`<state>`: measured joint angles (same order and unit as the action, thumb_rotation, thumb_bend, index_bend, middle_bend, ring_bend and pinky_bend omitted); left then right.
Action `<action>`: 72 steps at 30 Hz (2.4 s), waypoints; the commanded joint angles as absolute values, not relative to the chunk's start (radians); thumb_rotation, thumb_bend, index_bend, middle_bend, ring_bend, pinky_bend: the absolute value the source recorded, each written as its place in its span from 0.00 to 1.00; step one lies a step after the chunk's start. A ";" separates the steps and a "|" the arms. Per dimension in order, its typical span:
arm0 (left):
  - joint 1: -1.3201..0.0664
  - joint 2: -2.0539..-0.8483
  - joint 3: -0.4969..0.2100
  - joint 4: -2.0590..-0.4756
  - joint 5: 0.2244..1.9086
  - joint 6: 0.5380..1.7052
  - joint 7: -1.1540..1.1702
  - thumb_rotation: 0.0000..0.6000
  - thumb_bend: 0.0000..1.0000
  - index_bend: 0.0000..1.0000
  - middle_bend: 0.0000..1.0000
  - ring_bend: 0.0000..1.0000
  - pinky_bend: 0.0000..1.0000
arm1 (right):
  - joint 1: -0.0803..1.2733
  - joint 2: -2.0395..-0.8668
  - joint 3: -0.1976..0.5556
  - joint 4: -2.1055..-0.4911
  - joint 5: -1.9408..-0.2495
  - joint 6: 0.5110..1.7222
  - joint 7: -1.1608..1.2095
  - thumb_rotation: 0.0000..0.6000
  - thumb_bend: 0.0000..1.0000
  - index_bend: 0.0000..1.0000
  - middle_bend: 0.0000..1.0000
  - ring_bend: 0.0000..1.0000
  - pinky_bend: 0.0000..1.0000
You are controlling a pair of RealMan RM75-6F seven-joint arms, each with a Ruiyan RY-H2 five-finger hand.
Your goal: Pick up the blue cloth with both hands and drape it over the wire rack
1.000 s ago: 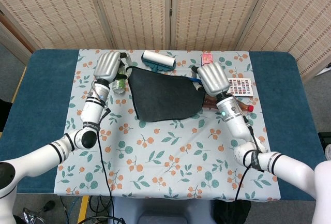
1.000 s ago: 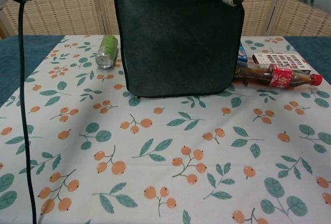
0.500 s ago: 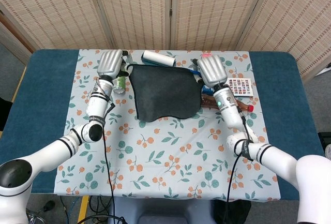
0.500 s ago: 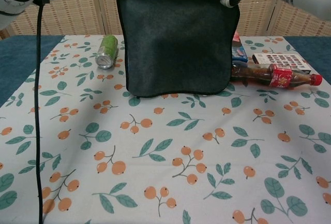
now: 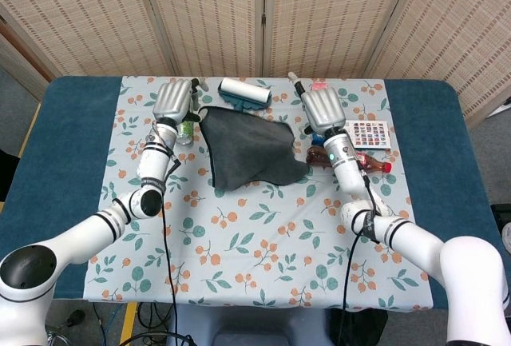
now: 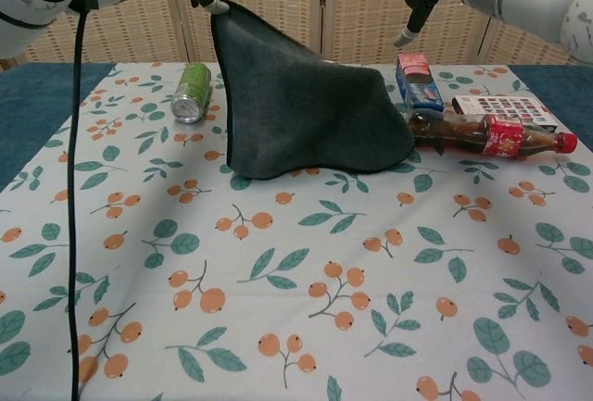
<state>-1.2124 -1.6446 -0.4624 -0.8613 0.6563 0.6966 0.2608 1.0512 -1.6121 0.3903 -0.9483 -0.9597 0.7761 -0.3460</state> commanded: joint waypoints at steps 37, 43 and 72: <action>-0.906 -1.390 -0.305 -1.309 0.717 0.983 0.222 1.00 0.11 0.08 0.07 0.05 0.18 | 0.723 -1.163 0.191 -1.547 -1.132 0.972 -0.230 1.00 0.07 0.30 0.64 0.67 0.88; -0.748 -1.302 -0.199 -1.463 0.878 1.130 0.195 1.00 0.11 0.08 0.08 0.05 0.18 | 0.604 -1.087 0.126 -1.622 -1.269 1.090 -0.132 1.00 0.24 0.41 0.61 0.58 0.66; -0.252 -1.161 0.009 -1.735 1.250 1.564 0.103 1.00 0.11 0.10 0.08 0.05 0.18 | 0.175 -1.071 -0.046 -1.644 -1.503 1.511 -0.028 1.00 0.25 0.47 0.59 0.55 0.62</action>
<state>-0.2564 -1.1603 0.0063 -1.7320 1.2446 1.5599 0.1004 0.1802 -1.0723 -0.0447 -1.6414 -1.4996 1.5078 -0.0236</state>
